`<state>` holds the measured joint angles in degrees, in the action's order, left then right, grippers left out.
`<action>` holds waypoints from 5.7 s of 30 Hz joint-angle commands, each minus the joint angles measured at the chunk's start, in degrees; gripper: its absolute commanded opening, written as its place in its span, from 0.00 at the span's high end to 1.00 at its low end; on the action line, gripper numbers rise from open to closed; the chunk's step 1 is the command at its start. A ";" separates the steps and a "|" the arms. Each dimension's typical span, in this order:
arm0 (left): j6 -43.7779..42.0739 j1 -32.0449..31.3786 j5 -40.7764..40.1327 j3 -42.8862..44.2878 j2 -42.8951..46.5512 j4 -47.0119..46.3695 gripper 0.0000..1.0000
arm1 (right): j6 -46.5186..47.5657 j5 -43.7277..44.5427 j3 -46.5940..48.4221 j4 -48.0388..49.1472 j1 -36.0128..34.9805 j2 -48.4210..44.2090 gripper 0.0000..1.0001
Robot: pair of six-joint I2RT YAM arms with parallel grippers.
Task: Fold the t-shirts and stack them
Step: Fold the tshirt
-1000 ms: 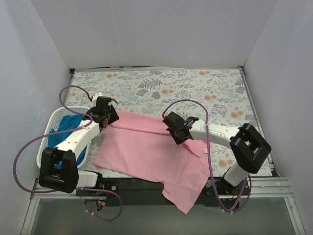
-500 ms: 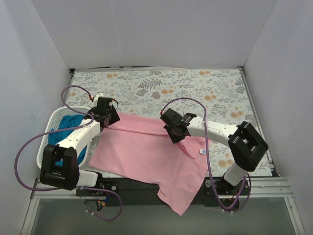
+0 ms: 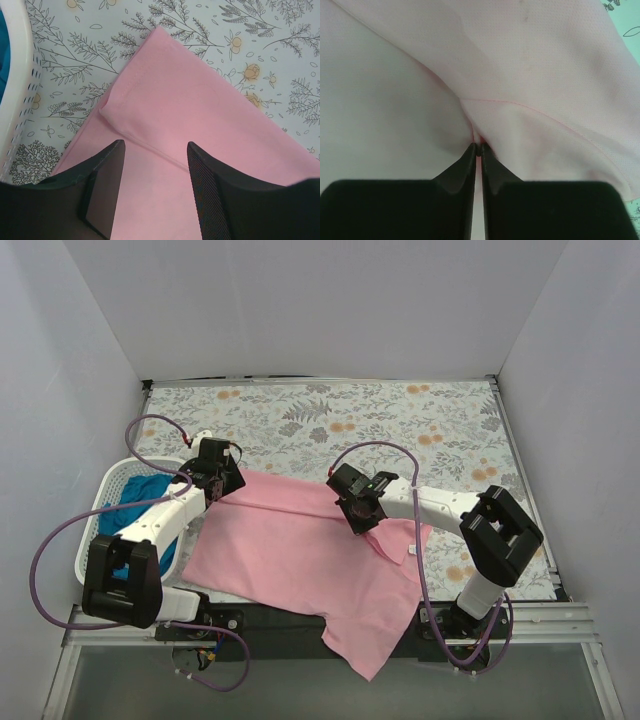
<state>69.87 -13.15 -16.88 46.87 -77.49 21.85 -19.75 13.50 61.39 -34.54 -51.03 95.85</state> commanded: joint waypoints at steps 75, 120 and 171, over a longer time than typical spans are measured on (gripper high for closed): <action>4.40 3.83 6.95 32.73 -39.21 8.92 0.51 | -7.86 -23.52 -11.14 36.75 56.74 7.46 0.61; 7.04 2.09 2.83 7.65 -1.80 12.78 0.41 | 4.45 -13.76 -1.69 12.58 47.96 -8.03 0.42; 28.92 -8.03 -0.78 -10.22 2.44 27.29 0.72 | 4.99 -6.83 -24.29 9.41 34.68 -31.52 0.44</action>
<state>97.62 -20.86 -15.66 38.20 -75.37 49.82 -14.74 3.90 37.58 -25.63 -16.51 65.95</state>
